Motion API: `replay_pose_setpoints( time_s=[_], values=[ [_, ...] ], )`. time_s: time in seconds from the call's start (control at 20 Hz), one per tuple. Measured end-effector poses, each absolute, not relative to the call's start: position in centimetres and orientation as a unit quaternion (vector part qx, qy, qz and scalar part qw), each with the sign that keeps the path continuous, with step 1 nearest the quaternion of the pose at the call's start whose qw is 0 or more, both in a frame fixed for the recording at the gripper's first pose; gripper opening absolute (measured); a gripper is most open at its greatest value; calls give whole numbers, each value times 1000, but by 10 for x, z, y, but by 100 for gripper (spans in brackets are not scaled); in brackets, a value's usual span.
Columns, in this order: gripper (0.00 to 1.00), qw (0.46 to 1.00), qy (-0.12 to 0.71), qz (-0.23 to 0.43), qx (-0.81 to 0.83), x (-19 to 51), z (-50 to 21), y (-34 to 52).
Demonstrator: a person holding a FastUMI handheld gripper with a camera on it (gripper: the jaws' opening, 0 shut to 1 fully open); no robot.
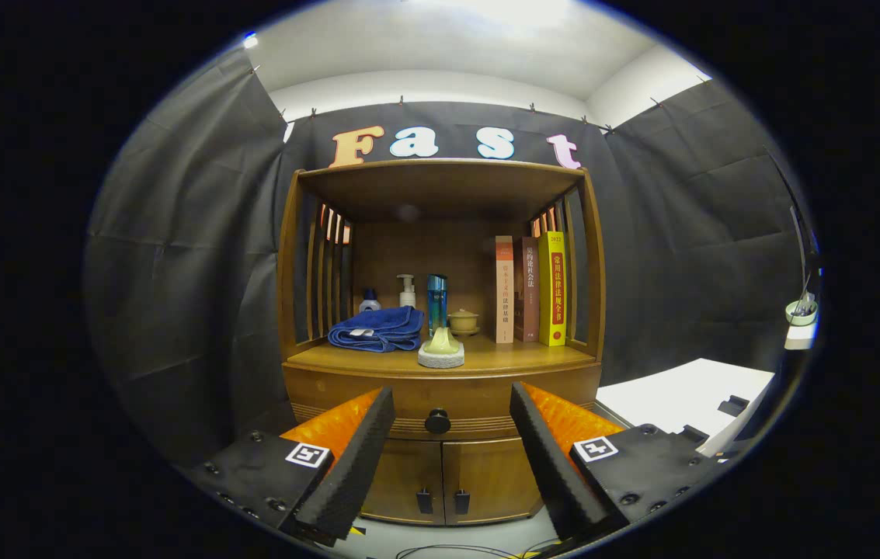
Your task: Pull open the drawer, take out the items inside it, and place them on the countertop above the cabinet.
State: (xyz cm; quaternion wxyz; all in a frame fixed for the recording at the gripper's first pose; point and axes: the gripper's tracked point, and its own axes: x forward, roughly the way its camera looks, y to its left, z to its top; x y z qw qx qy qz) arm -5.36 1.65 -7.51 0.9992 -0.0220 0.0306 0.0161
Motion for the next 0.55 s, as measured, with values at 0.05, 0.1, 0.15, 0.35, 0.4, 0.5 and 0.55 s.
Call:
replay_pose_setpoints(
  time_s=[0.05,0.1,0.15,0.35,0.4,0.5,0.55],
  values=[
    [98,999,30,16,-22,-54,-75,16],
    [98,999,30,16,-22,-54,-74,16],
    [98,999,31,15,-22,-54,-75,16],
    [98,999,31,15,-22,-54,-75,16],
    [98,999,30,14,-22,-54,-75,16],
    [98,999,30,13,-22,-53,-73,16],
    [98,999,30,13,-22,-53,-73,17]
  ],
)
